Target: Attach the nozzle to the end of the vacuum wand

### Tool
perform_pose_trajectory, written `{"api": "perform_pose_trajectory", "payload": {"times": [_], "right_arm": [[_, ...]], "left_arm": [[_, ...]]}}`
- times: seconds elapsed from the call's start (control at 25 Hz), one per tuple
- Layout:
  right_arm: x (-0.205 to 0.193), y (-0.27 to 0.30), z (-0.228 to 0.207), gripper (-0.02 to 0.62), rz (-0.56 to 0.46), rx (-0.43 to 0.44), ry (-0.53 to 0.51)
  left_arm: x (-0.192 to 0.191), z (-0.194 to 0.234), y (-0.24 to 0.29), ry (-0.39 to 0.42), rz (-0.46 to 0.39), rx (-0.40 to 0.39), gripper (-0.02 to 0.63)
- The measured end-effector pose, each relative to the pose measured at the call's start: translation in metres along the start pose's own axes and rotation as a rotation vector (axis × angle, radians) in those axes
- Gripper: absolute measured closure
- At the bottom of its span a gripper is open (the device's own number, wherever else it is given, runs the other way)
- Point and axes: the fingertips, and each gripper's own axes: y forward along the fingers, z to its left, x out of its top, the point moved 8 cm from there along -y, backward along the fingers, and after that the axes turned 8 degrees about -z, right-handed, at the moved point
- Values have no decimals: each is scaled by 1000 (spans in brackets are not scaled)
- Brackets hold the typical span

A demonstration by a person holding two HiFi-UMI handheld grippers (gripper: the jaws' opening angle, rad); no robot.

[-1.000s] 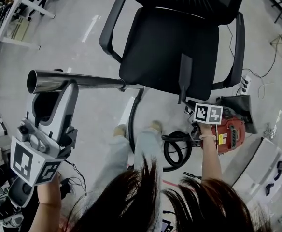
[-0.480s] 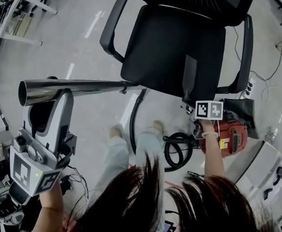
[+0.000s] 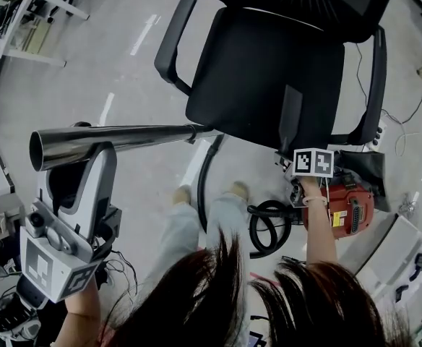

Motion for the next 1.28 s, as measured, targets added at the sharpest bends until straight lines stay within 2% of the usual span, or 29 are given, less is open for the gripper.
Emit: {"api": "perform_pose_trajectory", "payload": {"times": [0.2,0.52,0.8,1.12,1.28], "right_arm": [[-1,1,-3,425,-1,9,9],[-3,-3,0,422,-2,-26,-10],[-6,-10,17,423,-13,-30,13],[-13,-27,33,423,-67,-3,89],[-16,-37,42,423,-94,6,125]], "left_arm": [[-3,2,-5,-5,-4,-5,453],[-3,-1,-2,-4,7,-8,453],[23,3,29,13,-8,-47,454],[10,1,4,-86,-14,-16,454],[8,-1,-1,-89,-10,-44,456]]}}
